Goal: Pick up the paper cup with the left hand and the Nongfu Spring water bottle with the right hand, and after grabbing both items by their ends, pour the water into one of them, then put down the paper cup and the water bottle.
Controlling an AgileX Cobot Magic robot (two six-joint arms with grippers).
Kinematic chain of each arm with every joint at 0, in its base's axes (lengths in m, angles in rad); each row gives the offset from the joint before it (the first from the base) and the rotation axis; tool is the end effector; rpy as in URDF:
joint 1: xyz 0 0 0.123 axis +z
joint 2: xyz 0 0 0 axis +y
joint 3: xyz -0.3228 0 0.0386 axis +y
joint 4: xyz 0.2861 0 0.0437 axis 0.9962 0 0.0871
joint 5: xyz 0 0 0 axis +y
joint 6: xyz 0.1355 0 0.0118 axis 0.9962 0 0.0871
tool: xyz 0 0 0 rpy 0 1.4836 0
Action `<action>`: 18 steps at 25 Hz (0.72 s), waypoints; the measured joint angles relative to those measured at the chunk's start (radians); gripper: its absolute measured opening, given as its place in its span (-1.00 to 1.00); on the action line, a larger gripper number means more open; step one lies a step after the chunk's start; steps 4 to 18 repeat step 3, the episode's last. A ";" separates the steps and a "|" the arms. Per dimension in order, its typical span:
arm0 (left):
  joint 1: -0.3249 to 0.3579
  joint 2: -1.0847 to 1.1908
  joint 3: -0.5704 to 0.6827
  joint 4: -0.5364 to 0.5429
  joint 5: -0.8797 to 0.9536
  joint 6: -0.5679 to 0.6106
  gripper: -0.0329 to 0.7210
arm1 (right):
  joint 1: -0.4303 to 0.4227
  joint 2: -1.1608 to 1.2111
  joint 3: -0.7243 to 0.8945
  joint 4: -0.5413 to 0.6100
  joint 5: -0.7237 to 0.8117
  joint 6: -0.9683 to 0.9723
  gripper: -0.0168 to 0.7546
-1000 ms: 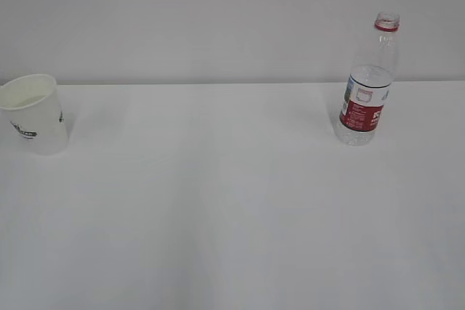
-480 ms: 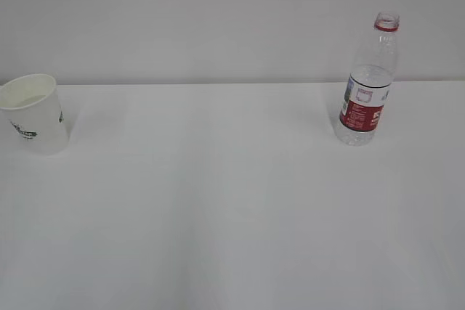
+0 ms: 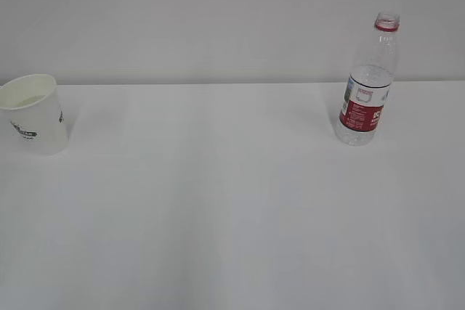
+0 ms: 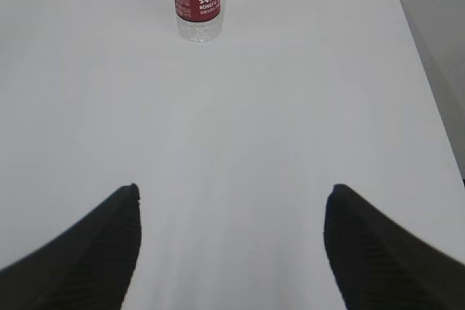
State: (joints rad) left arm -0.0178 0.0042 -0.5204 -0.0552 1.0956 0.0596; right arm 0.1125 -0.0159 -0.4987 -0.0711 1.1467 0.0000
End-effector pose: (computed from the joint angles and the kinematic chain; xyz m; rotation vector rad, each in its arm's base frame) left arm 0.0242 -0.0071 0.2780 0.0840 2.0603 -0.0404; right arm 0.0211 -0.0065 0.2650 -0.1112 2.1106 -0.0189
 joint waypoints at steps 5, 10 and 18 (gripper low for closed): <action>0.000 0.000 0.000 0.000 0.000 0.000 0.62 | 0.000 0.000 0.000 0.000 0.000 0.000 0.57; 0.000 0.000 0.000 0.000 0.000 0.000 0.62 | 0.000 0.000 0.000 0.000 0.000 0.000 0.57; 0.000 0.000 0.000 0.000 0.000 0.000 0.62 | 0.000 0.000 0.000 0.000 0.000 0.000 0.57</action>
